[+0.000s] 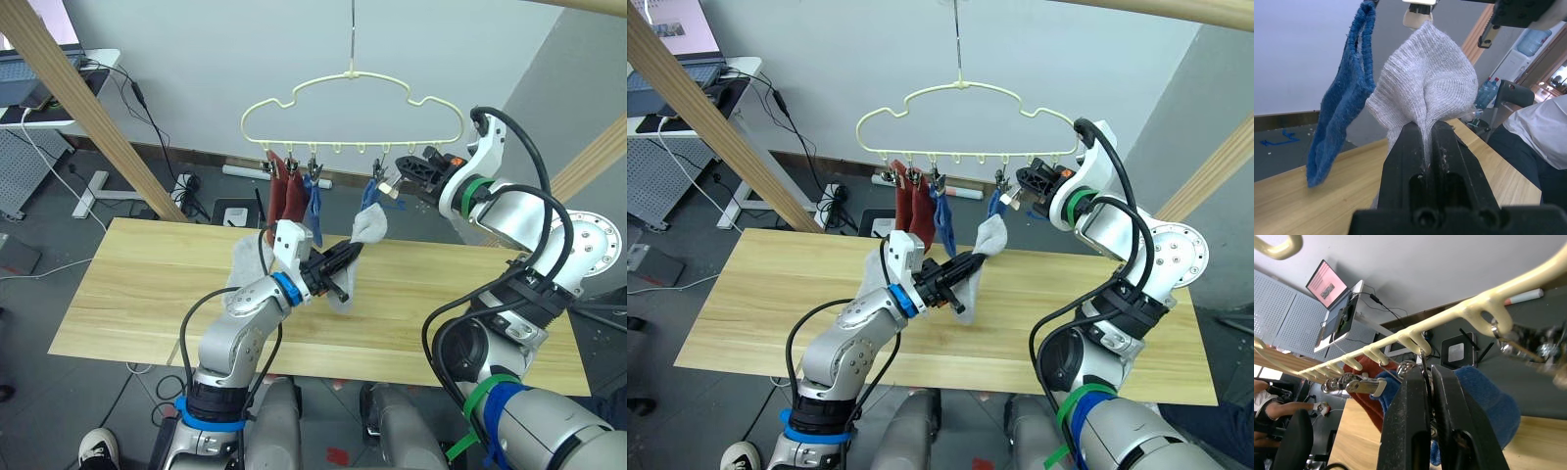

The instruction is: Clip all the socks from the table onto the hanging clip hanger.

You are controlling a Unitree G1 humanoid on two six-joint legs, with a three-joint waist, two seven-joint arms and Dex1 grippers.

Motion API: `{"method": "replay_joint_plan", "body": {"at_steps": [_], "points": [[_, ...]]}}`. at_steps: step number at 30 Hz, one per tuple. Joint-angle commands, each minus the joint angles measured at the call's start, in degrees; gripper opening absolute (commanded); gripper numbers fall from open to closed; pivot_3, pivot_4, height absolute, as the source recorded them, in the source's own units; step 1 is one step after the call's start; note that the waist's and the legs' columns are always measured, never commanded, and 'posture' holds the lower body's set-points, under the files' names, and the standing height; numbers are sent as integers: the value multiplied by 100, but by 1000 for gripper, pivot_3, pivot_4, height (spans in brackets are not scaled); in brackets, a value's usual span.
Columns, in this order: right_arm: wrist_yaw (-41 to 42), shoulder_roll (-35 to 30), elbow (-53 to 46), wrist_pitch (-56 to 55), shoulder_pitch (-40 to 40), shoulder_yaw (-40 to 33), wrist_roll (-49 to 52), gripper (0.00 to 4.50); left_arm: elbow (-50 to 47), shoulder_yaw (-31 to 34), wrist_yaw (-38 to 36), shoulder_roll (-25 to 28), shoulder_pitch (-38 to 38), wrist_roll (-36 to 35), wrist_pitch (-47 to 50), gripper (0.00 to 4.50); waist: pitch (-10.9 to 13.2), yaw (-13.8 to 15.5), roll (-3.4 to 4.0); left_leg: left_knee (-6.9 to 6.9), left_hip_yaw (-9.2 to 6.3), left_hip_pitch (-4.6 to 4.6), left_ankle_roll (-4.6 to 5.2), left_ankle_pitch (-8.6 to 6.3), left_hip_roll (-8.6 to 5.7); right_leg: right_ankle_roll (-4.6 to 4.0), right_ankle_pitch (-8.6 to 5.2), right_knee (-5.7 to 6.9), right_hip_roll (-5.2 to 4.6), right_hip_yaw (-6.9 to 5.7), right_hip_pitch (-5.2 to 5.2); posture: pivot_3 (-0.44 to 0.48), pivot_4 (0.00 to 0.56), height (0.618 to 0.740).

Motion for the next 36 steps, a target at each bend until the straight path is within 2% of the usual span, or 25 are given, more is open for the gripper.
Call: {"method": "replay_joint_plan", "body": {"at_steps": [1, 20, 24, 29, 33, 35, 36], "points": [[-216, 39, -191, 89, 103, -154, -88, 0, 81, 5, 18, -109, -191, -118, -96, 12, 0, -2, 0, 0, 0, -1, 0, 0, -1, 0, 0, -1, 0, 0, 0, 84, 331, 740], [-128, -40, -225, 89, 244, -13, -51, 0, 346, 118, 59, -353, -661, -373, -144, 12, 0, -8, 0, -9, -2, -14, 2, -2, 0, 1, -1, -22, 1, -3, -3, 78, 323, 740], [17, -52, -227, 89, 255, -19, 214, 1252, 327, 93, 40, -306, -640, -399, -106, 0, 0, -12, 0, -9, -2, -17, 2, -2, 0, 1, -1, -23, 1, -3, -7, 78, 323, 740], [240, -375, -177, 89, 211, 23, 603, 3028, 348, 18, -2, -249, -590, -381, -89, 0, 15, -47, 20, -6, 3, -47, 2, -1, 0, 3, 0, -14, 2, 3, -41, 69, 327, 740], [606, -943, -163, 89, 281, 78, 1689, 4384, 386, -97, -62, -273, -603, -368, -147, 0, 23, -62, 23, -6, 5, -86, 2, -1, 1, 2, 1, 1, 7, 7, -93, 51, 328, 740], [736, -1370, -270, 89, 546, 255, 2069, 4384, 471, -115, -98, -295, -661, -364, -191, 0, 27, -72, 26, -6, 8, -88, 2, -1, 1, 2, 1, 1, 7, 9, -95, 45, 330, 740], [786, -1576, -334, 89, 676, 315, 2204, 4409, 533, -117, -105, -310, -703, -345, -222, 286, 28, -72, 25, -6, 7, -87, 3, -1, 1, 3, 0, 0, 7, 8, -95, 43, 330, 740]]}}
